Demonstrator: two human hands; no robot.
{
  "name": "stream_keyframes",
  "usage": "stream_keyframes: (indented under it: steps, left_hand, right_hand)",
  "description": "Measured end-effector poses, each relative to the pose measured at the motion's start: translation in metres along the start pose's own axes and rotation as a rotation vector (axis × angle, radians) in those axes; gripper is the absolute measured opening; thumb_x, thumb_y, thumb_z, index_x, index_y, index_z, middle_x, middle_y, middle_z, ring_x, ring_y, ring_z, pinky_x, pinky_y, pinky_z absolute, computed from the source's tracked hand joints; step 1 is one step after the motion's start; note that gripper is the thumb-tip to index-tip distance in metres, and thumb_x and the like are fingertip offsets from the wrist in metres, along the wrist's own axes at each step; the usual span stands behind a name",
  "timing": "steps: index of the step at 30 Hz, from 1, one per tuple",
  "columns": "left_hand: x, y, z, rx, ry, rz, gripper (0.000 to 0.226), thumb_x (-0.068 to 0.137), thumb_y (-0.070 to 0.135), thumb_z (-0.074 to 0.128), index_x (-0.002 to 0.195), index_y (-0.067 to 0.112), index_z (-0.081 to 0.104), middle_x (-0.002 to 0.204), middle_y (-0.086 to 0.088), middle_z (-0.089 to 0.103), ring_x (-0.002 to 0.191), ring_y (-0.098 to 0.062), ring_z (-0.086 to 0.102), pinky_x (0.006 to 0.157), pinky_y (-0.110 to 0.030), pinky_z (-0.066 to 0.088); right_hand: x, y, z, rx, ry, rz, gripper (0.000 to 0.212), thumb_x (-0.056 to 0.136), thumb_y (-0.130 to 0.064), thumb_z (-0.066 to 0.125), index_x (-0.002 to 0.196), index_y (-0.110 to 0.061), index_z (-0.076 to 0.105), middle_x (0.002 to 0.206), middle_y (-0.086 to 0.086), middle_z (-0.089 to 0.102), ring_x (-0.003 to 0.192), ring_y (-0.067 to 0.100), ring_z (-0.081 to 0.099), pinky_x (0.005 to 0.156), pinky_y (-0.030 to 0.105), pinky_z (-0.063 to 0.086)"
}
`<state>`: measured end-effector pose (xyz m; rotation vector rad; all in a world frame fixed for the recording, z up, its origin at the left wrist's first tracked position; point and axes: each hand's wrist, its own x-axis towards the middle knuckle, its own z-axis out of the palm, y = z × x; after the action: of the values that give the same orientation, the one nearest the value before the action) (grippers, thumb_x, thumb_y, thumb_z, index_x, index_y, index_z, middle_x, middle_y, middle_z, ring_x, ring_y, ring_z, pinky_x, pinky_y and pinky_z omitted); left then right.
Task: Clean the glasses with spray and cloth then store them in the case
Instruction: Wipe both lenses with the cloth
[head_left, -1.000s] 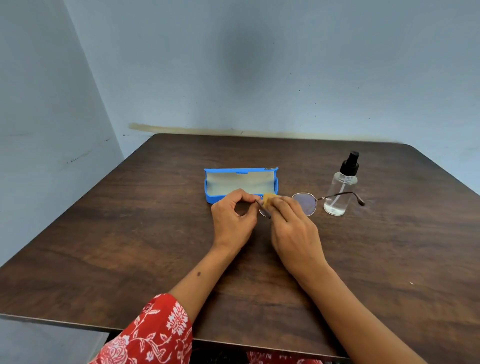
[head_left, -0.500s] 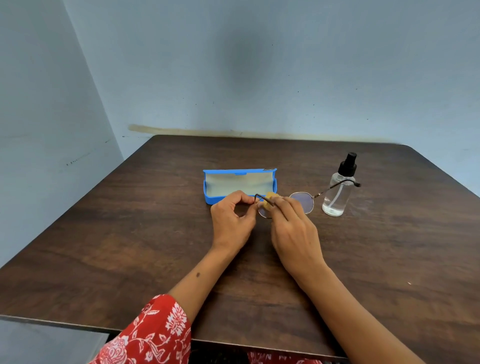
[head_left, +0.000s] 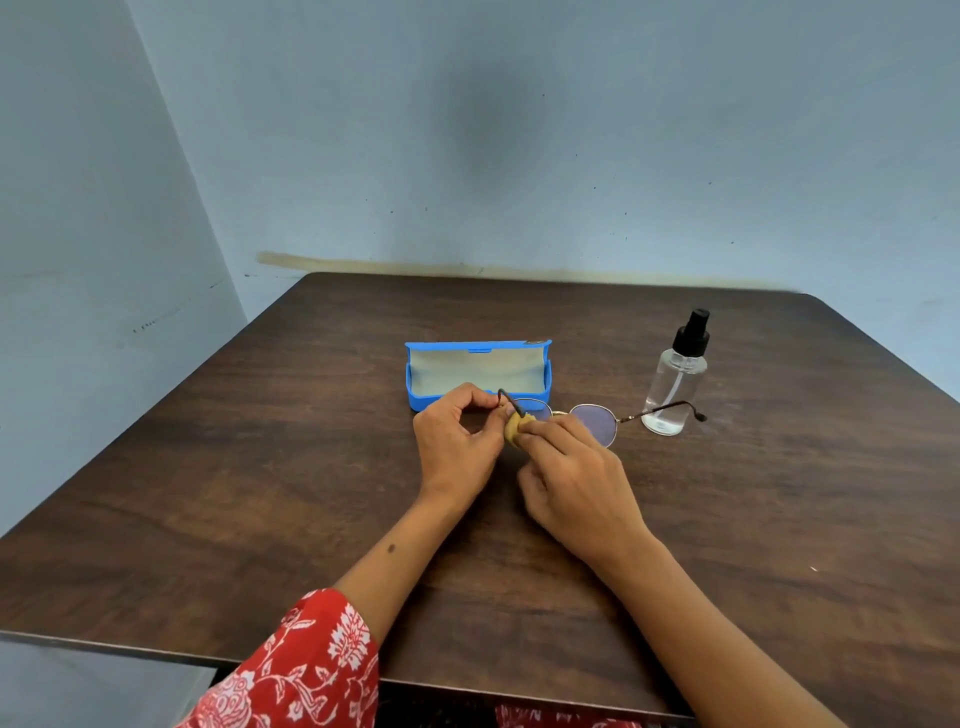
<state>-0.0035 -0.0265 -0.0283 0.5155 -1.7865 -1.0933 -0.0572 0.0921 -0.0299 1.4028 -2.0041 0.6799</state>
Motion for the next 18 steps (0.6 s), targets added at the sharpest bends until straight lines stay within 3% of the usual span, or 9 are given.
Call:
stream_keyframes:
  steps: [5,9,12,15,18]
  left_hand:
    - [0.002,0.002,0.0,0.01,0.03,-0.024,0.006,0.075,0.002,0.075,0.074,0.003,0.069,0.072,0.004,0.069,0.071,0.004,0.065,0.067,-0.005,0.047]
    - [0.004,0.002,0.0,-0.018,0.097,-0.068,0.015,0.075,-0.002,0.073,0.066,0.005,0.064,0.069,0.007,0.067,0.067,0.01,0.062,0.066,-0.005,0.046]
    - [0.005,0.0,-0.001,-0.042,0.141,-0.114,0.033,0.075,-0.004,0.071,0.06,0.023,0.058,0.069,0.011,0.067,0.065,0.003,0.064,0.068,-0.015,0.053]
    - [0.008,-0.005,-0.003,-0.059,0.15,-0.18,0.023,0.075,0.003,0.074,0.065,0.02,0.063,0.073,0.005,0.069,0.072,-0.015,0.068,0.073,-0.037,0.059]
    - [0.01,-0.006,-0.004,-0.095,0.159,-0.229,0.026,0.076,0.007,0.075,0.065,0.026,0.063,0.078,0.004,0.071,0.078,-0.02,0.07,0.077,-0.044,0.058]
  right_hand:
    - [-0.003,0.004,0.0,0.09,-0.032,0.019,0.022,0.07,-0.013,0.047,0.073,-0.007,0.068,0.078,0.003,0.067,0.074,0.021,0.061,0.059,0.032,0.053]
    - [-0.002,0.01,-0.004,0.29,0.155,0.194,0.018,0.064,-0.003,0.061,0.079,-0.006,0.071,0.08,0.001,0.069,0.077,0.013,0.061,0.074,0.02,0.049]
    - [0.0,0.013,-0.009,0.381,0.309,0.433,0.016,0.066,-0.008,0.06,0.076,-0.012,0.073,0.073,-0.003,0.068,0.068,0.006,0.059,0.07,0.008,0.044]
    - [0.002,0.02,-0.015,0.429,0.393,0.76,0.012,0.072,-0.006,0.065,0.075,-0.014,0.074,0.065,-0.004,0.067,0.064,0.003,0.059,0.064,0.002,0.039]
    - [0.001,0.034,-0.023,0.469,0.442,1.019,0.012,0.079,-0.01,0.063,0.08,-0.017,0.073,0.064,-0.008,0.064,0.06,-0.006,0.056,0.061,-0.002,0.035]
